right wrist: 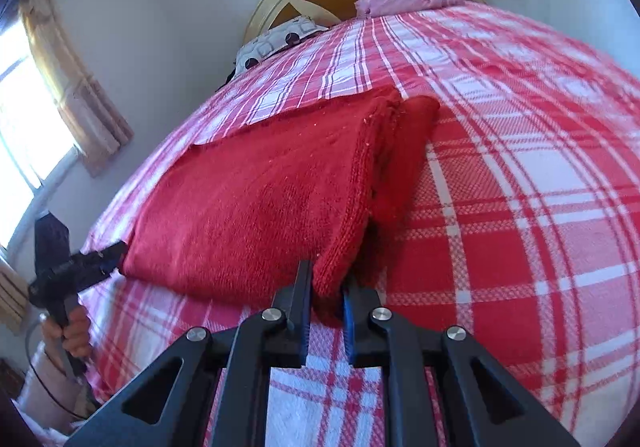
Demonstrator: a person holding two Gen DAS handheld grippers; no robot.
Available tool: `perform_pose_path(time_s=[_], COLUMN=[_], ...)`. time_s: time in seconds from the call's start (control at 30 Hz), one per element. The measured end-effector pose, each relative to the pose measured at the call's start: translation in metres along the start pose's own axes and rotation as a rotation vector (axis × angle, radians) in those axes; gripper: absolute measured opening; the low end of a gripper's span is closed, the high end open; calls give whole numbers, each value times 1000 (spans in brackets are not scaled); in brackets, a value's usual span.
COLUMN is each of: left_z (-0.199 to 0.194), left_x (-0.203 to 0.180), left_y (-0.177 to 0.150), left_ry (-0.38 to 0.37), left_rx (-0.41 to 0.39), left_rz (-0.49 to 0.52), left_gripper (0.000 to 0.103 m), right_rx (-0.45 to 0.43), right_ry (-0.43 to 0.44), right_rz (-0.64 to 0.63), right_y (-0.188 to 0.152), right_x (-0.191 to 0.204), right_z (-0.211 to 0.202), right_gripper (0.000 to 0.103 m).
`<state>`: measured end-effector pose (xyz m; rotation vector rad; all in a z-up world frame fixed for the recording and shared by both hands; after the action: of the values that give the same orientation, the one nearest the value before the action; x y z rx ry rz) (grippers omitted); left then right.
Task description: Fold small clothes
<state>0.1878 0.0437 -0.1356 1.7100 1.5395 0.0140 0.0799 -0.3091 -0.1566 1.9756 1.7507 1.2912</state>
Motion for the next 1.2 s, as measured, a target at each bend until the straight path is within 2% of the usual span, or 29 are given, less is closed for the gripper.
perform_pose_path(time_s=[0.03, 0.07, 0.1, 0.2, 0.33, 0.43, 0.53, 0.63, 0.7, 0.77, 0.8, 0.87, 0.97, 1.03, 1.07, 1.13, 1.2], left_z=[0, 1, 0, -6, -6, -8, -17, -29, -30, -24, -19, -6, 27, 51, 63, 80, 96], left_x=[2, 3, 6, 14, 20, 17, 13, 9, 2, -13, -20, -41, -61, -60, -56, -47, -33], left_y=[0, 0, 1, 0, -4, -2, 4, 18, 32, 51, 58, 74, 91, 97, 96, 90, 82], left_ry=[24, 46, 56, 48, 104, 132, 184, 216, 260, 345, 367, 359, 386, 432, 448, 457, 482], left_rx=[1, 6, 8, 14, 30, 39, 25, -12, -42, -89, -99, -131, -155, -143, -120, -65, -14], left_rz=[-3, -4, -8, -7, 48, 64, 109, 134, 153, 202, 224, 264, 307, 314, 305, 271, 240], left_gripper=[34, 16, 9, 9, 12, 12, 14, 26, 51, 65, 69, 73, 92, 93, 93, 93, 94], right_rx=[4, 5, 9, 51, 2, 2, -24, -115, -140, -164, -161, -135, -93, -21, 25, -24, -25], right_ry=[16, 27, 15, -98, -49, -21, -31, -84, -105, -101, -78, -70, -165, -305, -333, -296, -271], right_rz=[-11, -25, -52, -88, -25, 0, 19, -55, -108, -120, -110, -81, -94, -96, -75, -67, -44], right_y=[0, -1, -2, -15, -21, -19, -7, 28, 52, 75, 88, 105, 113, 103, 92, 82, 85], right_x=[5, 10, 13, 2, -9, -9, -9, 4, 13, 21, 24, 25, 18, -2, -16, -26, -29], right_z=[-5, -11, -18, -22, -24, -31, -49, -59, -52, -37, -24, 4, 44, 69, 81, 82, 79], right_gripper=[11, 10, 9, 8, 8, 11, 11, 11, 11, 11, 11, 11, 11, 11, 11, 11, 11])
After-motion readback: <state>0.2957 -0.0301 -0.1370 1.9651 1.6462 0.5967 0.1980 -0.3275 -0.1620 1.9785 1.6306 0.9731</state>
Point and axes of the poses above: each gripper's, at about its wrist camera, not at the fingertips, and z roughly the way its jaws point, x to its left, y to its top, the point moved 5 cm from there along z, roughly the way its jaws point, and after that the axes turned 6 degrees about y, right-handed, at the moved point
